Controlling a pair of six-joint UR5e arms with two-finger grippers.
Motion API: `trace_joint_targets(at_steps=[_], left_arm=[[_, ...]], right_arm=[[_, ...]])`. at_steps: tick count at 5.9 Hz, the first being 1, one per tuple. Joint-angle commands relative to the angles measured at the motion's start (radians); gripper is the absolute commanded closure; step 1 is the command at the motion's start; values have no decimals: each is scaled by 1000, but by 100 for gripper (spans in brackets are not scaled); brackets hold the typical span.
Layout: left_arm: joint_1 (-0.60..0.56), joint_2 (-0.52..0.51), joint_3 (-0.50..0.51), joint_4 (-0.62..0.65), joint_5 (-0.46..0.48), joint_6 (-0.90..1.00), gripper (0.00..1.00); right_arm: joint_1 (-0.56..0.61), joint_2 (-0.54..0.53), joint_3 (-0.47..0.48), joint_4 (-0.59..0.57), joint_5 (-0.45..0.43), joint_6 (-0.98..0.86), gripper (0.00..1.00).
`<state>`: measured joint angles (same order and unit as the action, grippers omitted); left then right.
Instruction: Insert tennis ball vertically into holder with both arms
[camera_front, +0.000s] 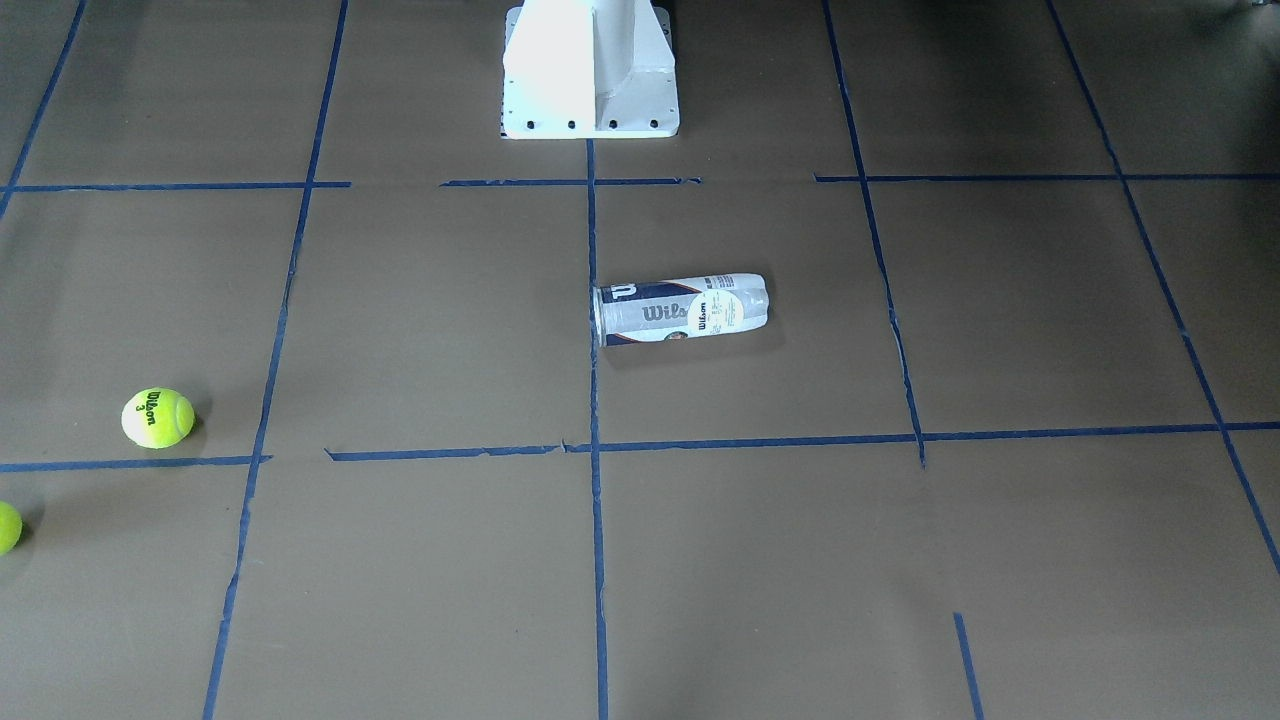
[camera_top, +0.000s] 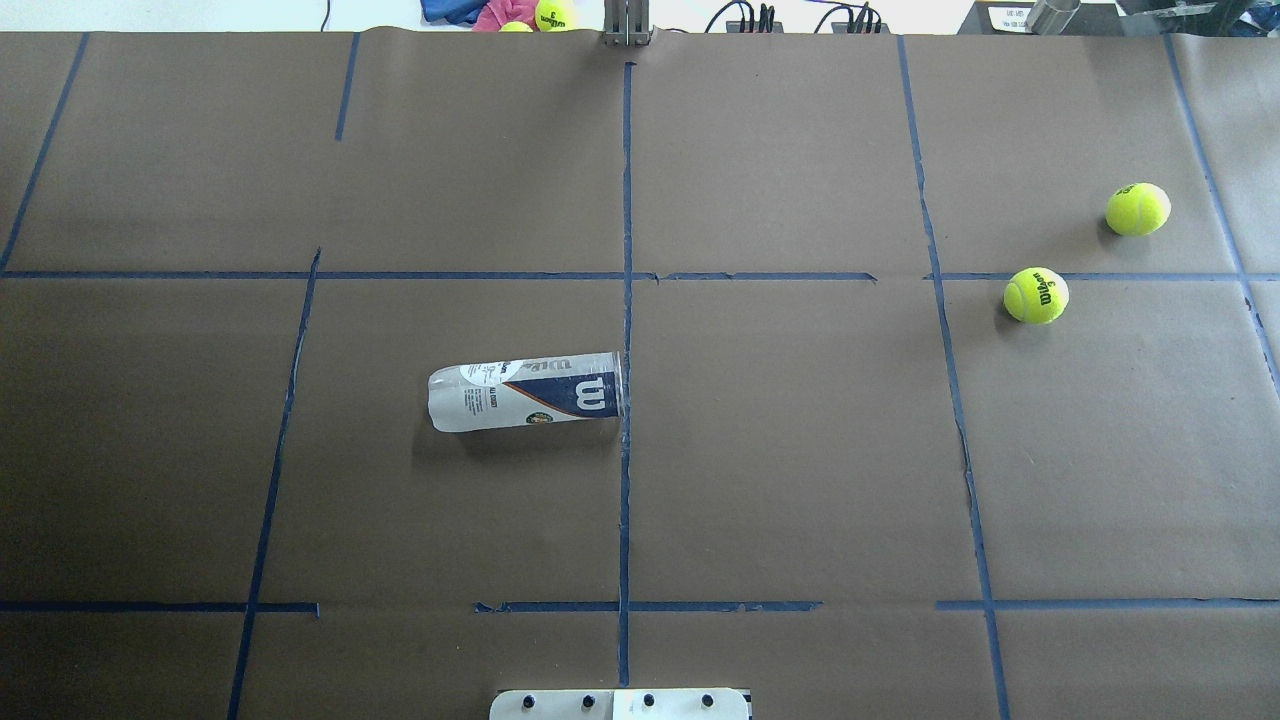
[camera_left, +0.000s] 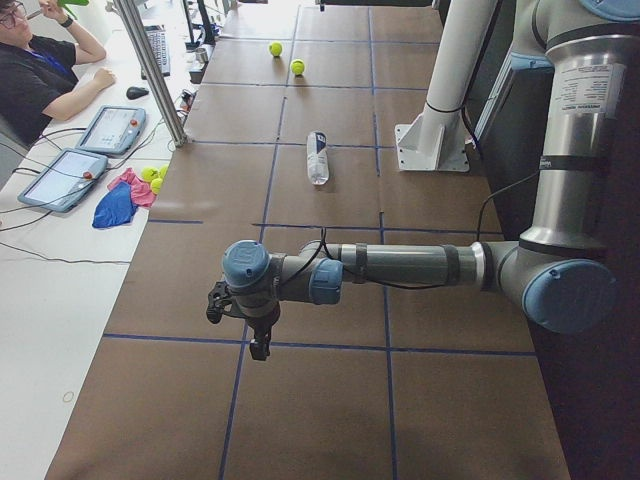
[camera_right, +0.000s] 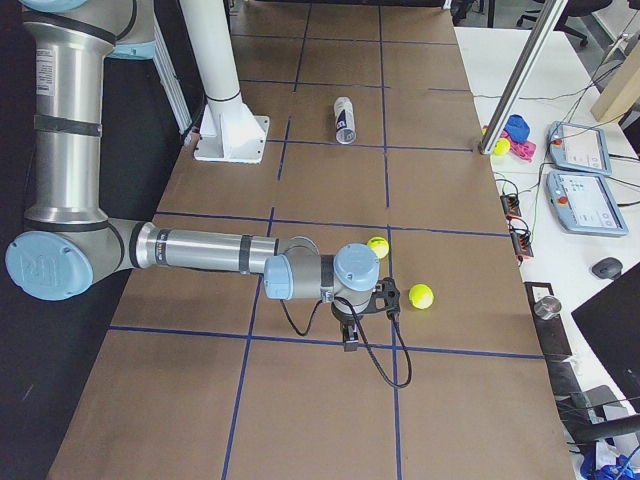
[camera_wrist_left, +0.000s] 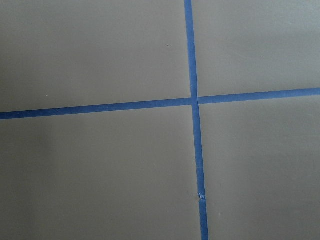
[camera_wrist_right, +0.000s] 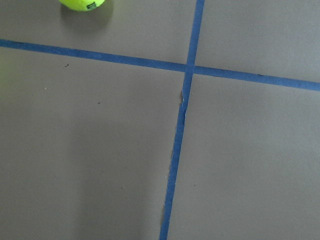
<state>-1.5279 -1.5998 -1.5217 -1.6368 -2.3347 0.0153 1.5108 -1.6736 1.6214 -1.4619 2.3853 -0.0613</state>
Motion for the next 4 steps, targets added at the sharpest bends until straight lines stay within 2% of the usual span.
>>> trace_joint_targets(at_steps=[1, 3, 4], left_arm=[[5, 0, 0, 0, 0, 2, 0], [12, -5, -5, 2, 12, -2, 0], [41, -52, 8, -24, 8, -8, 0]], right_arm=[[0, 0, 0, 0, 0, -2, 0], [0, 0, 2, 26, 0, -2, 0], [-1, 2, 9, 79, 0, 8, 0]])
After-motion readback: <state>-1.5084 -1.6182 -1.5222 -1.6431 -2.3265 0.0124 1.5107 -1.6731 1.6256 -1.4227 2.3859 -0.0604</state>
